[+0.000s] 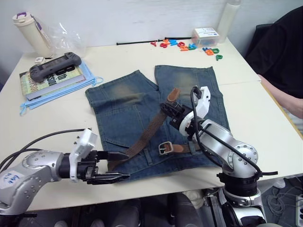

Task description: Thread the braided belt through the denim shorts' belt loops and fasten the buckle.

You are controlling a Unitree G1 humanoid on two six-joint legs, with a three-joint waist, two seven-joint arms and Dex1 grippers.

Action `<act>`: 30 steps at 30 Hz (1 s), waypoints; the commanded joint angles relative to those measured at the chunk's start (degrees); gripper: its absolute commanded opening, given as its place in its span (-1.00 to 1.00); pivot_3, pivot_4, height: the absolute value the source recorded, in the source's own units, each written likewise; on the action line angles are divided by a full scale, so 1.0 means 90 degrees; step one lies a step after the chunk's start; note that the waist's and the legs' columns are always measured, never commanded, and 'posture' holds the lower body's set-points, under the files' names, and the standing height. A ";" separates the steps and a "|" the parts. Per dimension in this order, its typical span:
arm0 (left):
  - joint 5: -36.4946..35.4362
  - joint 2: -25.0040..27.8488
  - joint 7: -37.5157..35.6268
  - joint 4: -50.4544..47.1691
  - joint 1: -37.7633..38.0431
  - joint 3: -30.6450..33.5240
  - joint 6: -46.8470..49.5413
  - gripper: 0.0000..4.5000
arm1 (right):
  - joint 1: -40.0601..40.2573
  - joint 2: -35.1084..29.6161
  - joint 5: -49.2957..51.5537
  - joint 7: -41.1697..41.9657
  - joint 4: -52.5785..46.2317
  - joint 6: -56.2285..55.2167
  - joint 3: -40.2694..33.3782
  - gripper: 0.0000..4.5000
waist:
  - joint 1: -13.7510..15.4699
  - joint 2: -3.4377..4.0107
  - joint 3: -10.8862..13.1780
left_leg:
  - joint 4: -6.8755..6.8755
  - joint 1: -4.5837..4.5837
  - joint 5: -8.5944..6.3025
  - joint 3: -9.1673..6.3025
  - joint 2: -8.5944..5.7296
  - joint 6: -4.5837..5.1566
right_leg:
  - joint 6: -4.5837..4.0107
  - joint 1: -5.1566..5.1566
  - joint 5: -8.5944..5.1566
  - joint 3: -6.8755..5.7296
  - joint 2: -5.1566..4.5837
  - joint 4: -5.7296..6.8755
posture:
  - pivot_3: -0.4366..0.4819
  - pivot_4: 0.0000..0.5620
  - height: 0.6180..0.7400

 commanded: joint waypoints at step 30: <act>0.4074 0.0136 0.1665 0.2146 0.0481 -0.0832 -0.3503 0.60 | -0.0018 0.0505 -0.1055 -0.0050 -0.0697 -0.0521 0.0045 -1.00 | -0.0152 0.0018 -0.0002 | -0.0035 0.0154 0.0011 -0.0032 0.0034 0.0016 | -0.0009 0.0146 0.0005 -0.0021 0.0046 -0.0008 | -0.05 -0.47 -0.32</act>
